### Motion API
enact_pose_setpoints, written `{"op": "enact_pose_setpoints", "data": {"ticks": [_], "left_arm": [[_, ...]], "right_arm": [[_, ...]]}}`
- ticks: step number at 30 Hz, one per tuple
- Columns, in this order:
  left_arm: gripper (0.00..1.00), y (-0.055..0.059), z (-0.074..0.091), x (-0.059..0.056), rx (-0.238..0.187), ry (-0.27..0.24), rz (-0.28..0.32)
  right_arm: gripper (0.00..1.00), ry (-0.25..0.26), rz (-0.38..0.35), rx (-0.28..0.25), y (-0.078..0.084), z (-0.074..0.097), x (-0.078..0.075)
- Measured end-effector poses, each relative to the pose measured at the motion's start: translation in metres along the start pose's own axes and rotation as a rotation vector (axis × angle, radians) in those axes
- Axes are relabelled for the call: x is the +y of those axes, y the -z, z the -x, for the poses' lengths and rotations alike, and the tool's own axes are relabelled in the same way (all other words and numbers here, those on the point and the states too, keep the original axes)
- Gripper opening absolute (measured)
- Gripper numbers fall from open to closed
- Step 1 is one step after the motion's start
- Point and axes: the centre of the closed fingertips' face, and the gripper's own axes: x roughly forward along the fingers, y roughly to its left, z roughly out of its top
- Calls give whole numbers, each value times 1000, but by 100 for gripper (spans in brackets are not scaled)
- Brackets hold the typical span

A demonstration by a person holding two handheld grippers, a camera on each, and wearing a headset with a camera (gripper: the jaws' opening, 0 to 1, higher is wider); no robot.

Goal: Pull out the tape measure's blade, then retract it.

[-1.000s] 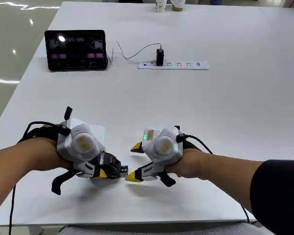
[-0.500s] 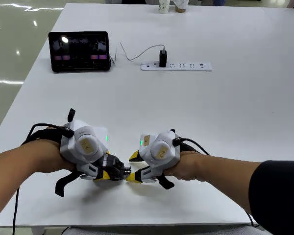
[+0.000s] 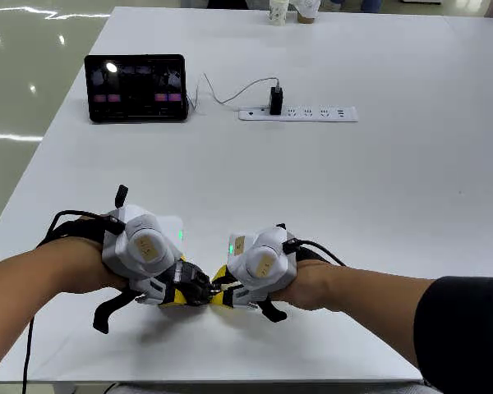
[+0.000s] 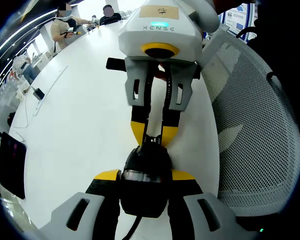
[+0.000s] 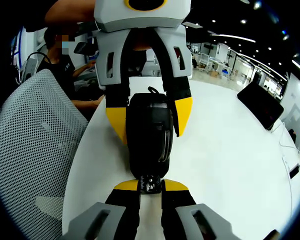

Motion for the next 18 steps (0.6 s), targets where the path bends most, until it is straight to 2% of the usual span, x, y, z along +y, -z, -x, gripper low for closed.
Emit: {"op": "enact_pose_setpoints", "data": {"ticks": [4,18], "left_arm": [[31,0,0,0,-1,1,0],[30,0,0,0,-1,2,-1]], "right_arm": [[11,-27,16,2,1,0,1],[10,-35,-14,18,4,0,0]]}}
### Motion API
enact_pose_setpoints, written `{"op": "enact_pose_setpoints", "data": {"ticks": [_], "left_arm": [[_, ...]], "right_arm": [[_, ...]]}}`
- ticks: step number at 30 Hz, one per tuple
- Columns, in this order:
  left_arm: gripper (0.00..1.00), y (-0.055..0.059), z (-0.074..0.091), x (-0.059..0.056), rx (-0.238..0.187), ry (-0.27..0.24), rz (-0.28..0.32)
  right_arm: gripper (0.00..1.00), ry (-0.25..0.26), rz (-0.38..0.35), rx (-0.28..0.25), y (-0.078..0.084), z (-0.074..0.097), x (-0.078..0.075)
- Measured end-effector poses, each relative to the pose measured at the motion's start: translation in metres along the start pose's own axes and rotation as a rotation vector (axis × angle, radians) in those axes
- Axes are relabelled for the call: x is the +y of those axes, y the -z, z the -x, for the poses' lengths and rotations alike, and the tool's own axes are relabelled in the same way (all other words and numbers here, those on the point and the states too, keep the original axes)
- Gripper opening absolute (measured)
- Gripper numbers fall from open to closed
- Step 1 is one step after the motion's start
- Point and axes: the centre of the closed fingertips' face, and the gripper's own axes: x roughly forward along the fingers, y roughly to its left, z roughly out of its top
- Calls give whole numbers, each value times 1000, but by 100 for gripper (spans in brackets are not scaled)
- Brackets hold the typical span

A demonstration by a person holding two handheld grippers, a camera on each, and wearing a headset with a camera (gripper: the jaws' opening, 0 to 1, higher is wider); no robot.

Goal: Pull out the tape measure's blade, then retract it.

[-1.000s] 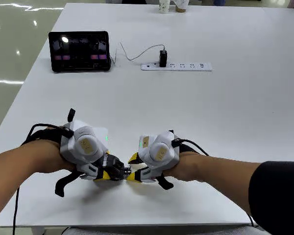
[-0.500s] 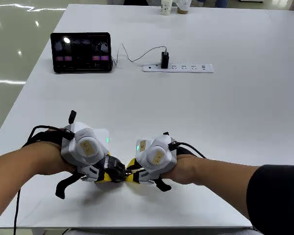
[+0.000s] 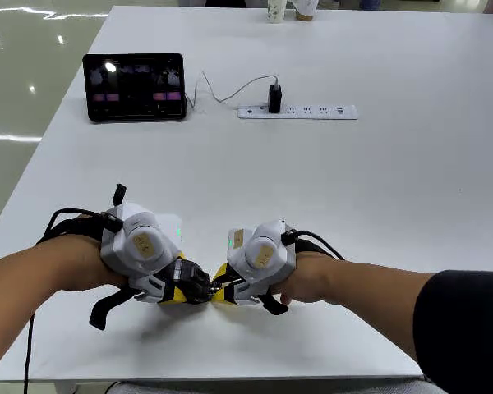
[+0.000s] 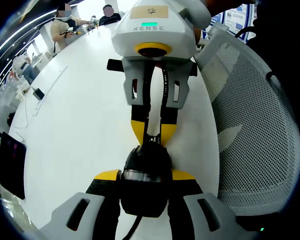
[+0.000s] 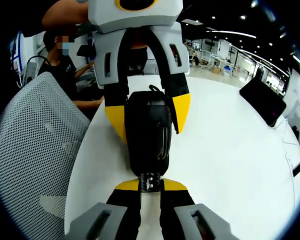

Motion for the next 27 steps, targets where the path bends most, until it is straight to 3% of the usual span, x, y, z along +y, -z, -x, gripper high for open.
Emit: {"op": "enact_pose_setpoints", "data": {"ticks": [27], "left_arm": [[31,0,1,1,-9,-7,16]], "right_arm": [[10,-4,-21,38,7,3,-1]]}}
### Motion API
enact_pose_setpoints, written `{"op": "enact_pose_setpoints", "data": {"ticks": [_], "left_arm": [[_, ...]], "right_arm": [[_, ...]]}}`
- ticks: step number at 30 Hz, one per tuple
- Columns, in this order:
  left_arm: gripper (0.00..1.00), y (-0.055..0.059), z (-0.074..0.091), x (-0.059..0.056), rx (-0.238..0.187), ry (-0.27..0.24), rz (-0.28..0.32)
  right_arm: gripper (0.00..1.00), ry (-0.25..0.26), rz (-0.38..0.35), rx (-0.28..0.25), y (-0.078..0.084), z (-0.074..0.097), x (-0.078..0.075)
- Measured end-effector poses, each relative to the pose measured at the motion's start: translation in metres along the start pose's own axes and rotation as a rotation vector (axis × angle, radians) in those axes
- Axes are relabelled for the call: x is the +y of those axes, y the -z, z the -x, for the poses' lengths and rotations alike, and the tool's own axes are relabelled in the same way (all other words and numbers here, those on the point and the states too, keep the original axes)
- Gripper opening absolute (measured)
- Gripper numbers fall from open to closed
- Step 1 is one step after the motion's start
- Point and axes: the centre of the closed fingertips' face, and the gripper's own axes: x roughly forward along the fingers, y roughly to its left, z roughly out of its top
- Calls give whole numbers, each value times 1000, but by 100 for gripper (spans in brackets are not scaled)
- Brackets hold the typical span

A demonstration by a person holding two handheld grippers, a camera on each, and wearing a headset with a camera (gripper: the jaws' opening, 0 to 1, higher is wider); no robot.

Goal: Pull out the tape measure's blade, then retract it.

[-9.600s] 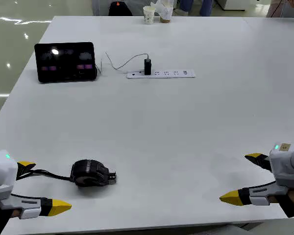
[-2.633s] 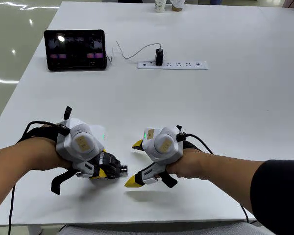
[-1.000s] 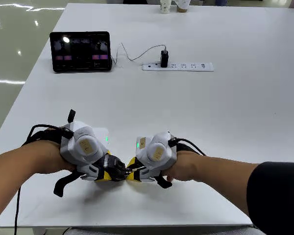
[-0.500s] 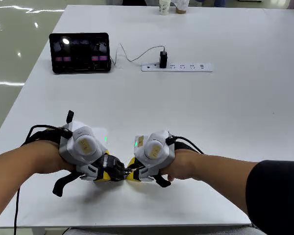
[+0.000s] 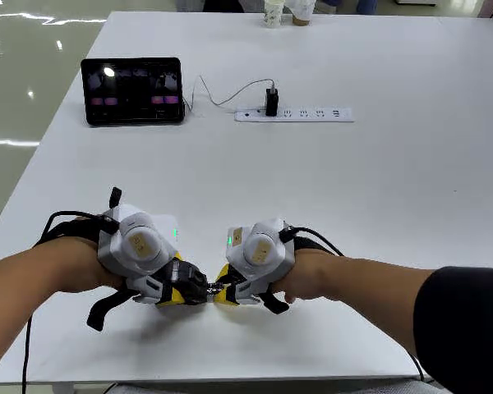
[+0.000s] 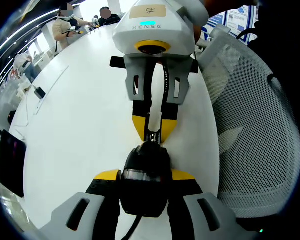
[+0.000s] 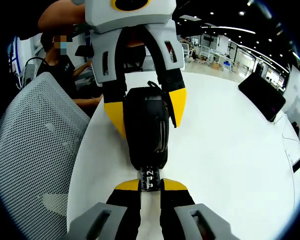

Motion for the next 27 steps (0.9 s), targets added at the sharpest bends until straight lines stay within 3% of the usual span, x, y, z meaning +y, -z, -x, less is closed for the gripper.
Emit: {"op": "enact_pose_setpoints", "data": {"ticks": [27], "left_arm": [[31,-1,-2,0,3,4,9]], "right_arm": [[10,-4,-13,4,9,10,-1]]}}
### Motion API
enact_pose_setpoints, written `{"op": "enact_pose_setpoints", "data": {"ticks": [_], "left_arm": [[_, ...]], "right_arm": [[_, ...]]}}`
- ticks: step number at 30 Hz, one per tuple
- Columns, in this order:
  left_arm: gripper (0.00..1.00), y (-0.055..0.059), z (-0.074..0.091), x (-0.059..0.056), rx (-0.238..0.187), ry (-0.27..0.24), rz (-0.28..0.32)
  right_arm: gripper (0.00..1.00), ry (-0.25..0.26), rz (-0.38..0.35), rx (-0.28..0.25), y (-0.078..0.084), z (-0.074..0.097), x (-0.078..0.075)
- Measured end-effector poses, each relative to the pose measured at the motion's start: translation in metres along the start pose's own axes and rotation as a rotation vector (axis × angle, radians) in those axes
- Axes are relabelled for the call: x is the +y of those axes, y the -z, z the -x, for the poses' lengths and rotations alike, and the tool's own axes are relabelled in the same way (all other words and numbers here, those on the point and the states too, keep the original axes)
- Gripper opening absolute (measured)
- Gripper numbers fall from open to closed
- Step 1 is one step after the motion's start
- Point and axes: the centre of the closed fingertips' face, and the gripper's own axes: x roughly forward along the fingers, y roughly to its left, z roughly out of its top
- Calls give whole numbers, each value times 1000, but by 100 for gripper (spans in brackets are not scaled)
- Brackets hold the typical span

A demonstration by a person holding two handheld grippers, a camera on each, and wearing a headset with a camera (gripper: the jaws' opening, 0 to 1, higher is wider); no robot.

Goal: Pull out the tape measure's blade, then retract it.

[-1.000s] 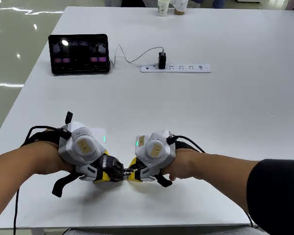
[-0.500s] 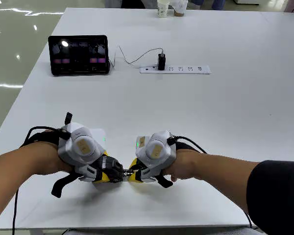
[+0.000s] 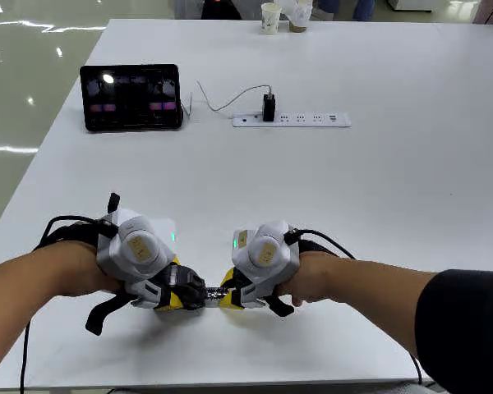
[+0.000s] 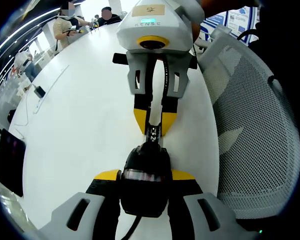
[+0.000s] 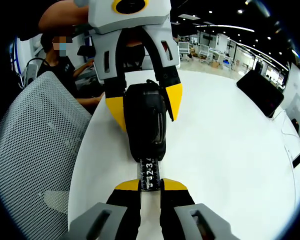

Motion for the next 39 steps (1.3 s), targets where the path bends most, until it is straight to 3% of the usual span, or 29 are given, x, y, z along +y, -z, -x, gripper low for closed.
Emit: {"op": "enact_pose_setpoints", "data": {"ticks": [39], "left_arm": [[30,-1,-1,0,2,1,7]], "right_arm": [[10,2,-6,13,16,13,-3]]}}
